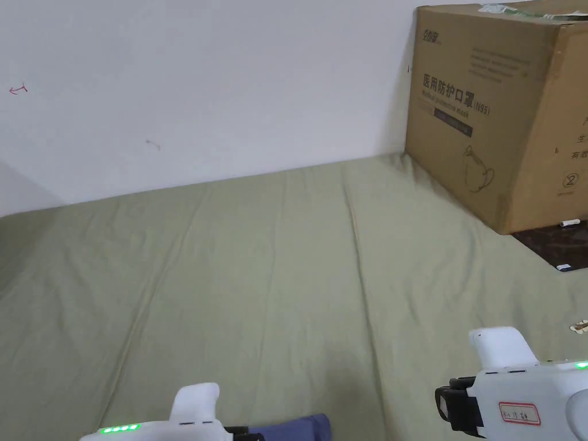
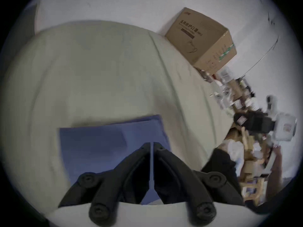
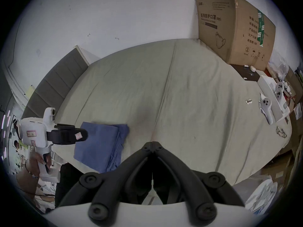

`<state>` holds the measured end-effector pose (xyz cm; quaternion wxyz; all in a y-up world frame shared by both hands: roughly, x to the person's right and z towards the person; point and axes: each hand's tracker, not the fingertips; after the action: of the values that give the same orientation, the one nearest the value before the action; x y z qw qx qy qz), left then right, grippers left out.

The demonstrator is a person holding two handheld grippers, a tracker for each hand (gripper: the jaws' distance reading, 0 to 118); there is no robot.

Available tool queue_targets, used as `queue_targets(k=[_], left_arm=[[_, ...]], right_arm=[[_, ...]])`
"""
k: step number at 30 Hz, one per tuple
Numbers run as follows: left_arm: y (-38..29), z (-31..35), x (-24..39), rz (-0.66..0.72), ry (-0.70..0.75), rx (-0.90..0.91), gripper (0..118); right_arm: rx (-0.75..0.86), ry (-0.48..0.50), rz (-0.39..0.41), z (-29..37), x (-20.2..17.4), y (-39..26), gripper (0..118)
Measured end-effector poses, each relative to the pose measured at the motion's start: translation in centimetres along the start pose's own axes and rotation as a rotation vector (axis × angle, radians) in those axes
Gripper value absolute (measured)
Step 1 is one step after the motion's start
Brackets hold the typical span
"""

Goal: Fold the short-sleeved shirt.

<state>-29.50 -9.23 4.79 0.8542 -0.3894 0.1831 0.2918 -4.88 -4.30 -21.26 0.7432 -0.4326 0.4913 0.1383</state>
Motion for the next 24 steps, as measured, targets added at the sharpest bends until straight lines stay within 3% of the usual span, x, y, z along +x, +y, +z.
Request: queue_targets(k=[5,9,14,18,22,24], left_arm=[[-0.7,-3.1,-1.1,0.113,-0.113,-0.108,5],[-2.4,-8.2,-0.2,0.206,-0.287,-0.203,5],[-2.7,-10.4,2.4,0.175,-0.255,-0.233,4],[-2.1,-8.5,3.6,0.157,-0.319,-0.229,4],[-1.1,-1.8,3.0,0.102,-0.343,-0.057,4],[-0.8,2.0,1.1,0.12,-0.334,0.036,4]], right_arm=[[0.002,0.011,-0.01,-0.4,0.0,-0.1,0],[-0.005,0.009,0.004,-0.1,-0.4,-0.5,0],[-0.018,0.007,-0.003,-0.5,-0.4,-0.9,0],[-0.021,0.019,-0.003,-0.5,-0.8,-1.1,0],[-0.001,0.045,-0.003,0.3,-1.5,-0.7,0],[0.045,0.189,-0.003,0.6,-1.9,-0.6,0]])
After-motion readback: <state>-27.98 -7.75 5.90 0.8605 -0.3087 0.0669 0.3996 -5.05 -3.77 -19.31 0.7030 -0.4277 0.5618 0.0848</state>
